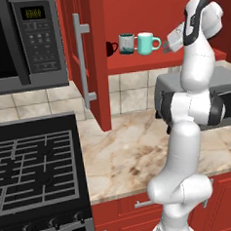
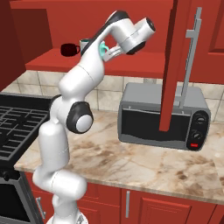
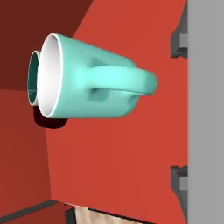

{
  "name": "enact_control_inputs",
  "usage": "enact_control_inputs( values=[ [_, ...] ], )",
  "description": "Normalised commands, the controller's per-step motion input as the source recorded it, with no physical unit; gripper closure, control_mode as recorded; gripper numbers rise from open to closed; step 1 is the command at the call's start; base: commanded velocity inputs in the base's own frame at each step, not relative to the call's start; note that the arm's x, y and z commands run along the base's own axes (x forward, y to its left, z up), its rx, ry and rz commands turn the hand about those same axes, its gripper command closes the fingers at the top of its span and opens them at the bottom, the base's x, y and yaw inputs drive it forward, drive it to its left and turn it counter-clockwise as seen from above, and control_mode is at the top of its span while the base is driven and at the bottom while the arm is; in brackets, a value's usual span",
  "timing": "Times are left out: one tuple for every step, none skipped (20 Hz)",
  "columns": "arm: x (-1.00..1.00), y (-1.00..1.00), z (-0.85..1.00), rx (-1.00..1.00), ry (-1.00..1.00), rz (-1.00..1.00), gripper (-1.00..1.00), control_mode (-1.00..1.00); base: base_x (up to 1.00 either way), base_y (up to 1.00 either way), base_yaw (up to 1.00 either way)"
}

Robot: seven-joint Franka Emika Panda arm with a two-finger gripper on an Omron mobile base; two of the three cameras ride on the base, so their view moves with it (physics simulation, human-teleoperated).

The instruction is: Pick the mug on the counter and place it in the cabinet with the handle facing the right, like the mugs already inside.

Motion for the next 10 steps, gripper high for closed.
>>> enact_control_inputs(
  values=[
    [-0.58,0.0,-0.01,-0.05,-0.06,0.0,-1.0,-1.0,0.0,0.0,0.0],
    [-0.59,0.04,-0.04,-0.07,-0.06,0.0,-1.0,-1.0,0.0,0.0,0.0],
    [-0.62,0.07,-0.06,-0.08,-0.07,0.0,-1.0,-1.0,0.0,0.0,0.0],
    [-0.62,0.13,-0.14,-0.08,-0.07,0.0,-1.0,-1.0,0.0,0.0,0.0],
    [-0.59,0.16,-0.19,-0.08,-0.06,0.0,-1.0,-1.0,0.0,0.0,0.0],
    [-0.55,0.2,-0.26,-0.07,-0.05,0.0,-1.0,-1.0,0.0,0.0,0.0],
    [-0.55,0.24,-0.29,-0.08,-0.05,0.0,-1.0,-1.0,0.0,0.0,0.0],
    [-0.54,0.28,-0.36,-0.09,-0.05,0.0,-1.0,-1.0,0.0,0.0,0.0],
    [-0.51,0.3,-0.44,-0.09,-0.05,0.0,-1.0,-1.0,0.0,0.0,0.0],
    [-0.49,0.34,-0.56,-0.06,-0.04,0.0,-1.0,-1.0,0.0,0.0,0.0]
  ],
)
